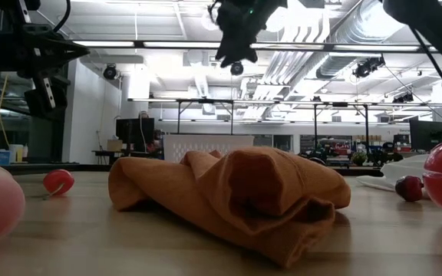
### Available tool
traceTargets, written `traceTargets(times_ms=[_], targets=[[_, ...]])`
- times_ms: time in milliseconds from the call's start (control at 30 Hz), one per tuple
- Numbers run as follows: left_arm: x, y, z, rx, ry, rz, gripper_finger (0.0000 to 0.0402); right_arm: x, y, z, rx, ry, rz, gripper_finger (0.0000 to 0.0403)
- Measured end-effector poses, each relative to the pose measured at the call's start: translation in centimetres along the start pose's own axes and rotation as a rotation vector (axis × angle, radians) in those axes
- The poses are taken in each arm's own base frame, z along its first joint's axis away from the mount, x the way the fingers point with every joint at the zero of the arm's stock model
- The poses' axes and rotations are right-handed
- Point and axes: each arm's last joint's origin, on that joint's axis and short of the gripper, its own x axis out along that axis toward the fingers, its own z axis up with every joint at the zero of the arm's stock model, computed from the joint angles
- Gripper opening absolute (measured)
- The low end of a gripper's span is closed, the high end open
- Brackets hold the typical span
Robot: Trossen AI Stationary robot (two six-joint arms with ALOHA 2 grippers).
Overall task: Pick and placing Produce into tupperware
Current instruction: Put the right red cherry into the white basket
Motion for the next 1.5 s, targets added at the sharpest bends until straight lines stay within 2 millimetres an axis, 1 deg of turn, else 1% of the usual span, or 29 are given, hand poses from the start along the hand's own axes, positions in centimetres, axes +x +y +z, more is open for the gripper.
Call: traceTargets(times_ms=[167,400,567,767,867,1000,1233,1300,1500], targets=[[0.0,0.0,0.0,0.0,-0.001,0.001,0.0001,-3.0,0.8,0.4,-0.011,-0.09,-0.002,0.0148],[0.0,0.0,0.0,0.0,-0.01,0.006,0.0001,-7.7,2.1,0.2,-0.017,-0.182,-0.004,0.0149],[0.0,0.0,0.1,-0.001,-0.024,0.008,0.0001,-10.9,3.0,-0.3,-0.031,-0.237,-0.008,0.0149],[0.0,0.0,0.2,-0.002,-0.044,0.016,0.0001,-14.0,3.8,-1.5,-0.037,-0.25,-0.03,0.0149],[0.0,0.0,0.2,-0.002,-0.052,0.019,0.0001,-15.1,4.0,-2.3,-0.051,-0.227,-0.052,0.0149],[0.0,0.0,0.2,-0.005,-0.062,0.022,0.0001,-16.1,4.3,-3.4,-0.062,-0.17,-0.069,0.0149],[0.0,0.0,0.3,-0.006,-0.088,0.033,0.0001,-16.8,4.6,-5.8,-0.049,0.029,-0.057,0.0149],[0.0,0.0,0.4,-0.007,-0.104,0.037,0.0001,-17.0,4.7,-5.9,-0.051,0.014,-0.043,0.0149],[0.0,0.0,0.5,-0.008,-0.137,0.049,0.0001,-18.6,5.3,-6.7,-0.074,-0.013,-0.016,0.0149]])
